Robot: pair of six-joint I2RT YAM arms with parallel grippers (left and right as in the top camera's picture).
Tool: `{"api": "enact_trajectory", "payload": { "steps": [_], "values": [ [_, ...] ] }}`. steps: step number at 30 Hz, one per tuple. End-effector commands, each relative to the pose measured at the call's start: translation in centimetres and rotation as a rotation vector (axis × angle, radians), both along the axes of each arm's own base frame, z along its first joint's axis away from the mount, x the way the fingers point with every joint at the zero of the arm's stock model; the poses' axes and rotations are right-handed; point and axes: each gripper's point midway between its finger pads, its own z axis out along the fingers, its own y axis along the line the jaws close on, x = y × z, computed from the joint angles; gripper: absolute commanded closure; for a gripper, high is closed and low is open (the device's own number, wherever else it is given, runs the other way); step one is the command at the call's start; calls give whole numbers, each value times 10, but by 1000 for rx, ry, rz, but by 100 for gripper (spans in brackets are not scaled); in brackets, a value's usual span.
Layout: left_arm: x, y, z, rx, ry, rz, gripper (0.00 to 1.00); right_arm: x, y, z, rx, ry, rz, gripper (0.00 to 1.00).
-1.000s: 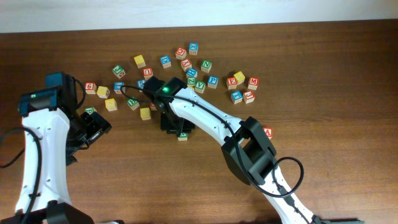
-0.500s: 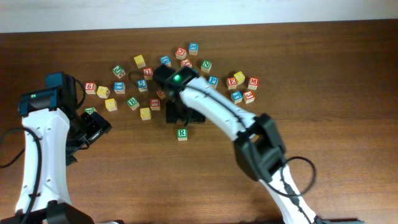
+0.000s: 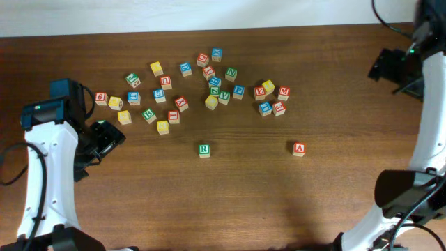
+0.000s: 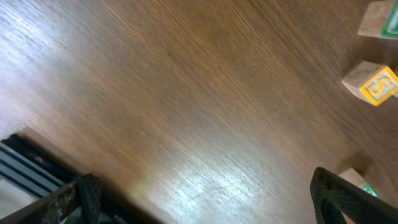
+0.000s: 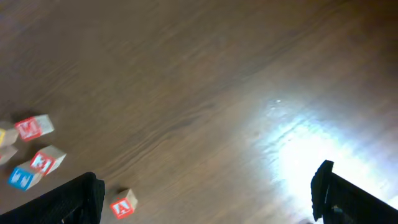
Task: Spell out RSS
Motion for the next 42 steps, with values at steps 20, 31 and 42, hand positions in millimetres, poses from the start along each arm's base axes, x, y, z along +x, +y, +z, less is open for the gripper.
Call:
{"api": "enact_trajectory", "payload": {
  "steps": [20, 31, 42],
  "values": [
    [131, -121, -141, 145, -44, -715, 27, -1, -5, -1, -9, 8, -1, 2],
    [145, -106, -148, 158, -72, -741, 59, -1, -5, -1, -9, 8, -1, 2],
    [144, -121, -149, 70, -95, -749, 73, -1, -5, -1, -9, 8, -1, 1]
  ]
}}
